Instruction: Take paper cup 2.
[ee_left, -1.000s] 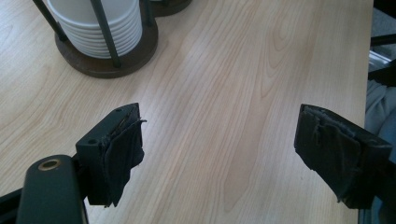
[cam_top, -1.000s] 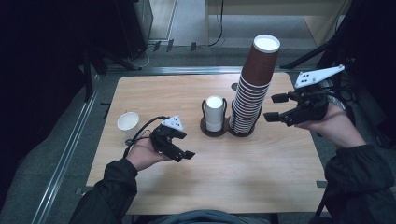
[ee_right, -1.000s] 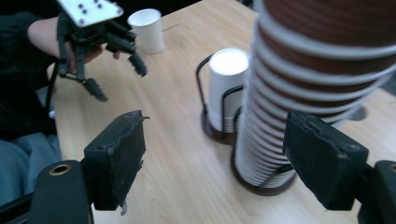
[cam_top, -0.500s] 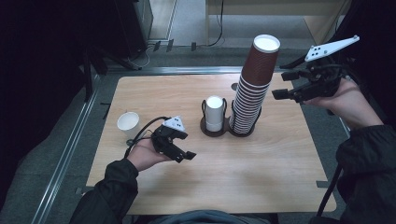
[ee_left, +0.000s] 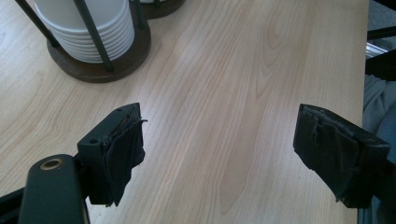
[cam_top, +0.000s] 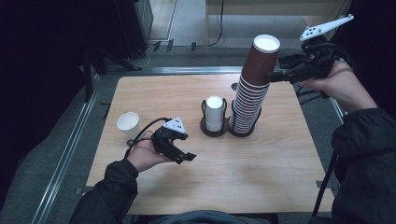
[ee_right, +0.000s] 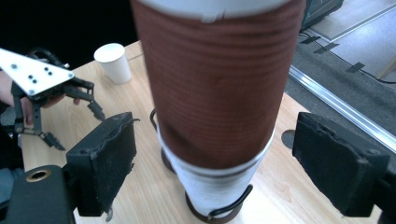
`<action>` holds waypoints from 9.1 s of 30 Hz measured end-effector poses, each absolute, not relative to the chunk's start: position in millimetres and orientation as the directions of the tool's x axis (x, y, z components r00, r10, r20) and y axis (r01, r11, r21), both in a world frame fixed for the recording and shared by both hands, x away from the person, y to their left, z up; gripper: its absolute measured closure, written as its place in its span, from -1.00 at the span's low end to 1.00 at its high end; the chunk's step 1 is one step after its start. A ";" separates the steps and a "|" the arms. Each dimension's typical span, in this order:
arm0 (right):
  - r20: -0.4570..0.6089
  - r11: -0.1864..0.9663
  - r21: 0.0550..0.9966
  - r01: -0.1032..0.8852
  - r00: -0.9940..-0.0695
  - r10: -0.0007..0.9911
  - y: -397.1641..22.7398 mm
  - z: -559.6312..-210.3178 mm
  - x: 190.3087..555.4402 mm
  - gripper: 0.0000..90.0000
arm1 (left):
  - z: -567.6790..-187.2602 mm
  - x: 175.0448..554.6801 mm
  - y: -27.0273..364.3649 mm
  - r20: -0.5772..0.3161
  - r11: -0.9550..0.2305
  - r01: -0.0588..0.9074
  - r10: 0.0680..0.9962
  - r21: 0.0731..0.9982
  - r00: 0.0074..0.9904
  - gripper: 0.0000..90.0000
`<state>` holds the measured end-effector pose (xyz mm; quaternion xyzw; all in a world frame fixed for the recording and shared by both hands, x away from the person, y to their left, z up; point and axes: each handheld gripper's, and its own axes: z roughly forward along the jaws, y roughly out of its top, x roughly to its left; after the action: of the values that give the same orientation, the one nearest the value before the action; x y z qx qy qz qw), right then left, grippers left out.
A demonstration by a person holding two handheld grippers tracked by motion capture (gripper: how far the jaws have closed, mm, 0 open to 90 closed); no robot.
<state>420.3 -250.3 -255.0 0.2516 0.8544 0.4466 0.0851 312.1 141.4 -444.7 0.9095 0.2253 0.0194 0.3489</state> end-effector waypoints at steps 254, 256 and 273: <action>0.198 0.543 0.794 0.274 -0.960 0.197 -118.3 -465.0 319.9 -0.64 | -464.6 322.8 135.1 -0.096 -0.868 0.252 0.234 0.429 0.968 -0.77; 0.207 0.537 0.796 0.279 -0.959 0.191 -117.1 -463.9 319.2 -0.66 | -465.4 322.7 133.7 -0.096 -0.870 0.249 0.230 0.425 0.968 -0.77; 0.206 0.600 0.762 0.244 -0.970 0.132 -91.7 -460.0 316.6 -0.70 | -473.2 312.5 112.1 -0.117 -0.900 0.187 0.153 0.395 0.981 -0.78</action>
<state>316.6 -91.7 -460.0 0.1054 0.8922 0.4344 -0.0642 312.5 112.1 -473.2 0.9737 0.0873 -0.0417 0.2065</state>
